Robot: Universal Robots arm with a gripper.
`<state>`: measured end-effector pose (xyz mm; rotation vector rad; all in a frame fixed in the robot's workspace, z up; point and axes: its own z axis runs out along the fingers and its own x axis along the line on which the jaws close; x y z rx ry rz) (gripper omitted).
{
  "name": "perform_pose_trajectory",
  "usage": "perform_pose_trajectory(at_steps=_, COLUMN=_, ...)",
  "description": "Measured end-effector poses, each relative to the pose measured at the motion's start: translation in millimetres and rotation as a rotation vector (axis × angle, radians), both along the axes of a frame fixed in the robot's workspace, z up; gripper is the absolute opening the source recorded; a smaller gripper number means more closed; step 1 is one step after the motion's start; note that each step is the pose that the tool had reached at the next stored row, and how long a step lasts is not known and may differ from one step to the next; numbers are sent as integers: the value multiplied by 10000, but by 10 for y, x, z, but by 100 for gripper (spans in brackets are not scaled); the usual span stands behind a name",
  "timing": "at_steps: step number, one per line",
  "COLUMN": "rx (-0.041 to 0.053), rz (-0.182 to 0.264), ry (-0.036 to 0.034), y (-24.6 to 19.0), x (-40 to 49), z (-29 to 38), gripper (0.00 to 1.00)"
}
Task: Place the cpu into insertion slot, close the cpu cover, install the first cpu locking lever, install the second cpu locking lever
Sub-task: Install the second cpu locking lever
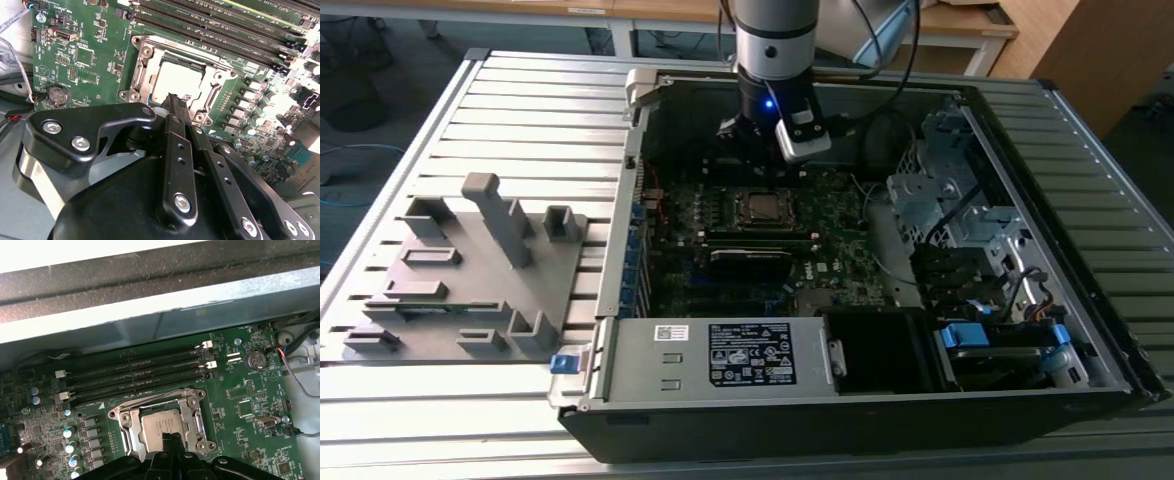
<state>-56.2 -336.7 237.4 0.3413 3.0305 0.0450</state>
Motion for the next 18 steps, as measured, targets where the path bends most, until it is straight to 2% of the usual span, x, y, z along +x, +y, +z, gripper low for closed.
perform_pose_trajectory(at_steps=3, rx=-37, rz=83, ry=1, y=0, x=0, z=-13, gripper=10)
perform_pose_trajectory(at_steps=8, rx=-169, rz=238, ry=12, y=0, x=5, z=-27, gripper=10)
perform_pose_trajectory(at_steps=14, rx=-172, rz=253, ry=12, y=-2, x=5, z=-27, gripper=10)
perform_pose_trajectory(at_steps=18, rx=-172, rz=253, ry=12, y=-20, x=5, z=-27, gripper=10)
